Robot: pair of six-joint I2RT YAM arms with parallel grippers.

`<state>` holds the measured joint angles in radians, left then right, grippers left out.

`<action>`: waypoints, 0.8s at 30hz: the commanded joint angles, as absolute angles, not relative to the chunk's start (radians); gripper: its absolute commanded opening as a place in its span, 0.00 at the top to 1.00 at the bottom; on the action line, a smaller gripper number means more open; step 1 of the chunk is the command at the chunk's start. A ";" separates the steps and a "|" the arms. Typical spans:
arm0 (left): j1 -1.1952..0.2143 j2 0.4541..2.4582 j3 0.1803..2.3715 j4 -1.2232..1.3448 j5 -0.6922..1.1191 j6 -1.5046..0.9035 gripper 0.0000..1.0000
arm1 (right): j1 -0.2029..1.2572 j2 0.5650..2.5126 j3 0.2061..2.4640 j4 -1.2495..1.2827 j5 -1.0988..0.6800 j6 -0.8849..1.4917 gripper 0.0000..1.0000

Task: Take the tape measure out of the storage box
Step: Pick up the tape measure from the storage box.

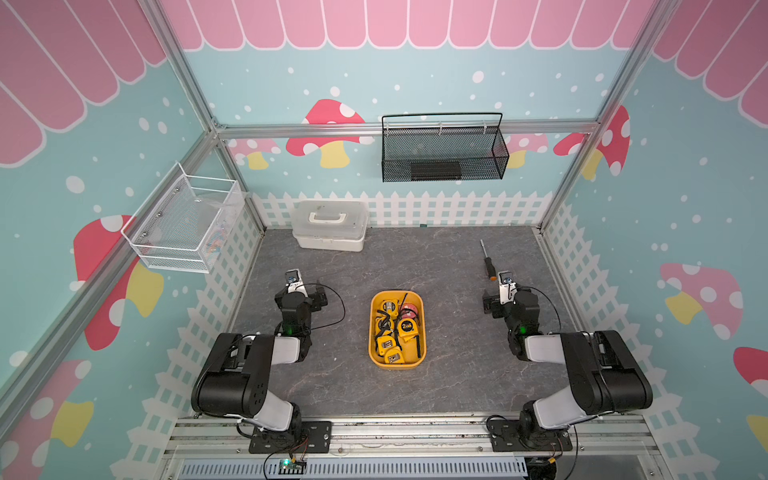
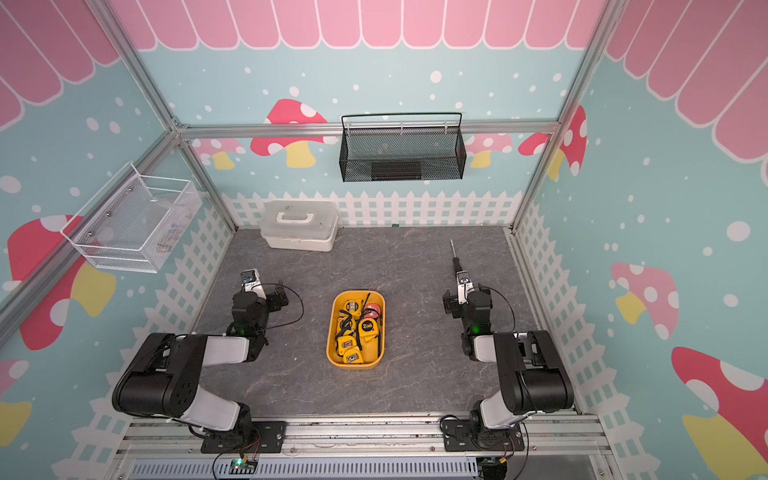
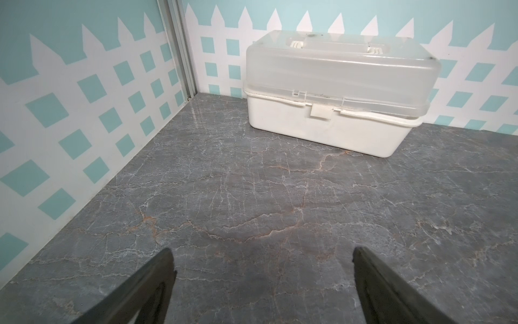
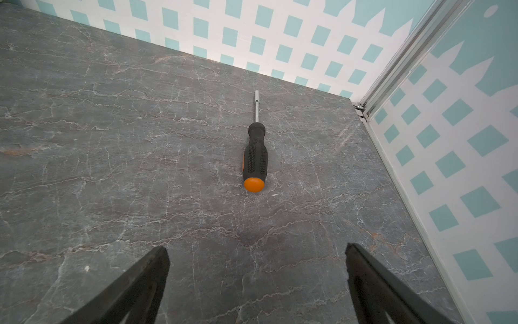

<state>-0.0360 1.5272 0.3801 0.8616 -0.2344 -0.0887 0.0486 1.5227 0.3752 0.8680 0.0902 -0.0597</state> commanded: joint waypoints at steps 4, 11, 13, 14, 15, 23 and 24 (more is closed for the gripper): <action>-0.041 1.529 0.393 0.870 -0.241 -0.072 0.01 | 0.055 1.517 0.376 0.874 0.098 -0.064 0.01; -0.041 1.531 0.394 0.864 -0.239 -0.072 0.01 | 0.055 1.520 0.379 0.869 0.097 -0.063 0.02; -0.041 1.532 0.394 0.870 -0.240 -0.072 0.01 | 0.055 1.519 0.379 0.871 0.096 -0.063 0.01; -0.041 1.531 0.394 0.868 -0.241 -0.072 0.01 | 0.055 1.520 0.379 0.870 0.097 -0.064 0.01; -0.041 1.531 0.394 0.868 -0.239 -0.072 0.01 | 0.055 1.520 0.379 0.870 0.097 -0.063 0.01; -0.041 1.529 0.390 0.871 -0.239 -0.073 0.03 | 0.055 1.516 0.376 0.874 0.098 -0.064 0.02; -0.041 1.528 0.388 0.875 -0.239 -0.072 0.03 | 0.055 1.516 0.374 0.874 0.100 -0.065 0.01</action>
<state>-0.0360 1.5272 0.3801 0.8619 -0.2344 -0.0887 0.0486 1.5227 0.3752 0.8677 0.0902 -0.0593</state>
